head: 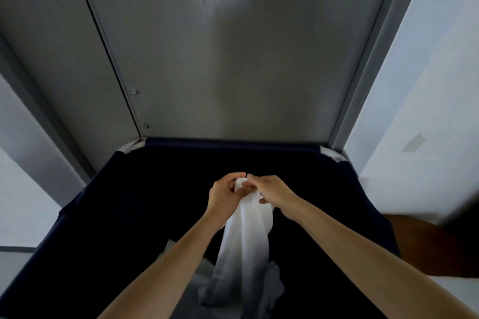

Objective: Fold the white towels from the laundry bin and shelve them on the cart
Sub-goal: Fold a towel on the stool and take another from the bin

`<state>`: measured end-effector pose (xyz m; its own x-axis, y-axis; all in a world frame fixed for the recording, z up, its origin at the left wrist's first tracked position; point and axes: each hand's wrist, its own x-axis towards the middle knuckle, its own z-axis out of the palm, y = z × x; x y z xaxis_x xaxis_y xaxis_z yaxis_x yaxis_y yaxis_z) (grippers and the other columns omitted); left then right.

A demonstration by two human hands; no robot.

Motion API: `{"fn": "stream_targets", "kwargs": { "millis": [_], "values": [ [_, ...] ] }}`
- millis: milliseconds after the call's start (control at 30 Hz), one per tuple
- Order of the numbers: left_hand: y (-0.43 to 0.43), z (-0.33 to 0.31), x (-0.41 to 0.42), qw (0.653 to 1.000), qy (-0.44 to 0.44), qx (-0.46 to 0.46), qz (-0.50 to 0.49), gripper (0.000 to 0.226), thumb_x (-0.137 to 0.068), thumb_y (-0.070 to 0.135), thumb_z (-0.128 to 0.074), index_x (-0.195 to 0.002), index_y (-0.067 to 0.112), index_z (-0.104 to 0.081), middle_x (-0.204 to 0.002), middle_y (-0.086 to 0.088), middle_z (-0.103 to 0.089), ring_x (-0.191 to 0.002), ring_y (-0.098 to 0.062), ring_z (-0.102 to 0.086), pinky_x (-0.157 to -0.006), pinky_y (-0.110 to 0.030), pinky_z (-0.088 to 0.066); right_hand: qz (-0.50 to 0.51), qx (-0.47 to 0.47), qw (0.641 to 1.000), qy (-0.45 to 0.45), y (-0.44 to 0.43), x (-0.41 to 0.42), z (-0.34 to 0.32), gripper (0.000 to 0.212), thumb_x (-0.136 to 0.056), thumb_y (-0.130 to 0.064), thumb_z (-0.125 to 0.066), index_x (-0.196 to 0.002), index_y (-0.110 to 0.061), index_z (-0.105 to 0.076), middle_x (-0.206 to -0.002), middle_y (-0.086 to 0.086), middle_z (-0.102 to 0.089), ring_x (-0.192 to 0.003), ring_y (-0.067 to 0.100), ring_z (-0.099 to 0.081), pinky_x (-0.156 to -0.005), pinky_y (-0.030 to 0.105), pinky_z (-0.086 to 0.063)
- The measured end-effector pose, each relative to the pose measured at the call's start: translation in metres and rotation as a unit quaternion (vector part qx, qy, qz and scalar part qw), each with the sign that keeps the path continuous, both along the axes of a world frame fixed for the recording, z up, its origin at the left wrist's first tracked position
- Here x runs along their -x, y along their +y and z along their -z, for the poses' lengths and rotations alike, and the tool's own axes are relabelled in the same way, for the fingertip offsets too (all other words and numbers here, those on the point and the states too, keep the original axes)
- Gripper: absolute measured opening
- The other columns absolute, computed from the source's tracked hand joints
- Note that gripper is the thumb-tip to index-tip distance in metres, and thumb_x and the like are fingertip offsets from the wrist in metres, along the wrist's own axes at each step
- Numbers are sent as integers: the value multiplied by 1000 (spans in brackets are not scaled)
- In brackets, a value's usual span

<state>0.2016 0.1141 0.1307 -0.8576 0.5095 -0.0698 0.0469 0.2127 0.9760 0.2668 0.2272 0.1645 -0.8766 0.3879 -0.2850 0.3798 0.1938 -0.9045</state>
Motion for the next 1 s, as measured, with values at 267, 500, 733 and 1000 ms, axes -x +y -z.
{"fn": "stream_targets", "kwargs": {
  "millis": [267,500,733,1000],
  "values": [
    [7,-29,3,997,51,-41,32,25,-89,-1,-55,-90,24,-57,-85,1,-65,-73,-5,-60,-61,-11,-47,-43,-46,993,98,34,-3,-3,9,-89,-14,-59,-92,-22,-64,-91,-9,-61,-87,6,-56,-78,17,-45],
    [19,-71,34,990,68,-125,17,37,-91,-7,-46,-74,25,-55,-86,-13,-55,-81,-23,-46,-71,-31,-37,-134,-182,974,14,67,-6,-12,39,-73,-27,-79,-105,-30,-57,-105,-11,-60,-102,8,-55,-87,18,-42],
    [23,-103,50,975,31,-218,-14,32,-95,-7,-41,-74,17,-47,-62,12,-61,-60,-5,-53,-65,-20,-43,-164,-307,932,-97,90,-23,13,45,-78,-23,-69,-120,-22,-53,-115,-2,-61,-105,17,-57,-92,33,-46],
    [2,-82,55,974,212,37,-73,28,-91,-4,-34,-89,15,-54,-82,7,-52,-73,-10,-46,-60,-15,-36,-91,-383,914,-100,94,-35,35,22,-95,-19,-45,-113,-8,-43,-111,12,-51,-102,33,-55,-74,31,-37]
  ]
}}
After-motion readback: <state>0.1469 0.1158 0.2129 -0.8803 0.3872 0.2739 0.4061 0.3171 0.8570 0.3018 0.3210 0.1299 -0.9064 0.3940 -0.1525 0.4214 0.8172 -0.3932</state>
